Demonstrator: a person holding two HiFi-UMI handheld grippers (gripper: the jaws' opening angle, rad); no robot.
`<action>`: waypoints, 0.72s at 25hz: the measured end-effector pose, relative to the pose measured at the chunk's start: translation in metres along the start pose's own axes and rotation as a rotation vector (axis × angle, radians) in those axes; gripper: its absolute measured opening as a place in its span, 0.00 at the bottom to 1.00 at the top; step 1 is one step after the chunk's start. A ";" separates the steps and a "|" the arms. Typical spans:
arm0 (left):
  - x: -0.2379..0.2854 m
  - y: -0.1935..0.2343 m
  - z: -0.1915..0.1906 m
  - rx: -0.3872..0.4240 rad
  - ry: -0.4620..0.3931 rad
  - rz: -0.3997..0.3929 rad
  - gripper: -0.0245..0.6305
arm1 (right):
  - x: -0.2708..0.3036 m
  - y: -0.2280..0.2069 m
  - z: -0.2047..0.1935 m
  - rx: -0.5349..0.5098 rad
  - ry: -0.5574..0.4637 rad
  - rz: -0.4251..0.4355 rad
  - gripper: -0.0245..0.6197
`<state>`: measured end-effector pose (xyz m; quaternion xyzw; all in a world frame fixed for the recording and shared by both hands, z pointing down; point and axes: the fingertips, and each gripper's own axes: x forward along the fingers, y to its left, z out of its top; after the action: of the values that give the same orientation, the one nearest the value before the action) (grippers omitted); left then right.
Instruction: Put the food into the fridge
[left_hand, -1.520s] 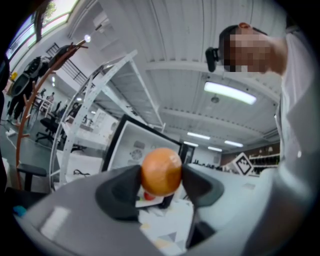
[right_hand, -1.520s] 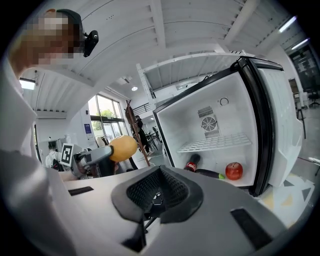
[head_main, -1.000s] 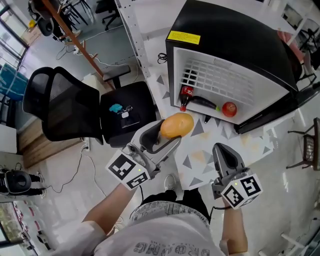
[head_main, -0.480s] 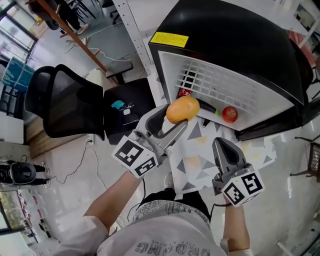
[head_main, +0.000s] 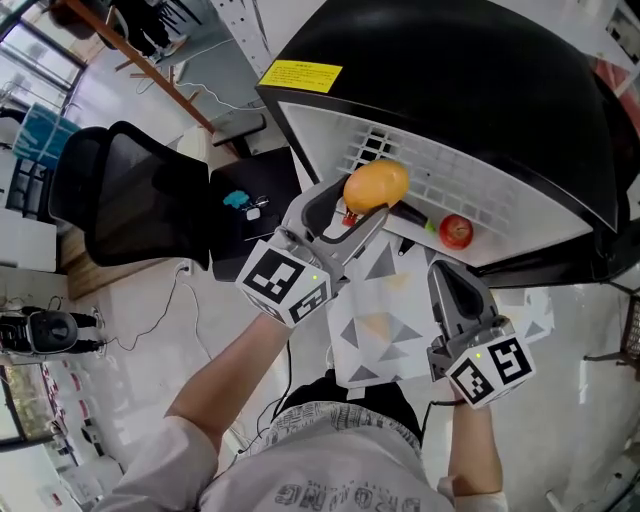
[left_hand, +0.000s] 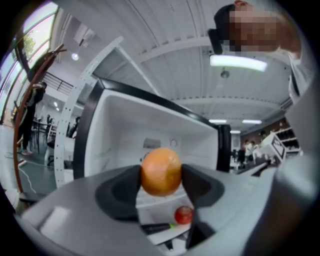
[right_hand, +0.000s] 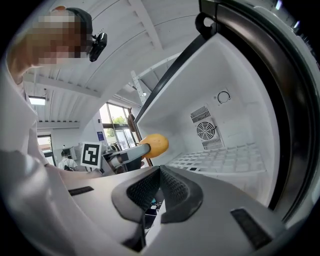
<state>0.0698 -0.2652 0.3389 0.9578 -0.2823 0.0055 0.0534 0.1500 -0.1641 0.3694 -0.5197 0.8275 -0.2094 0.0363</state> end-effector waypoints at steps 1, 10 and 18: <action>0.005 0.002 0.000 0.013 0.001 0.007 0.44 | 0.001 -0.002 0.001 -0.002 -0.003 0.004 0.02; 0.048 0.016 -0.015 0.093 0.025 0.074 0.44 | 0.010 -0.012 -0.002 -0.001 -0.033 0.045 0.02; 0.075 0.027 -0.029 0.159 0.071 0.130 0.44 | 0.013 -0.019 0.001 -0.011 -0.058 0.070 0.02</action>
<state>0.1184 -0.3249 0.3736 0.9380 -0.3402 0.0654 -0.0131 0.1598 -0.1830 0.3782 -0.4964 0.8449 -0.1883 0.0650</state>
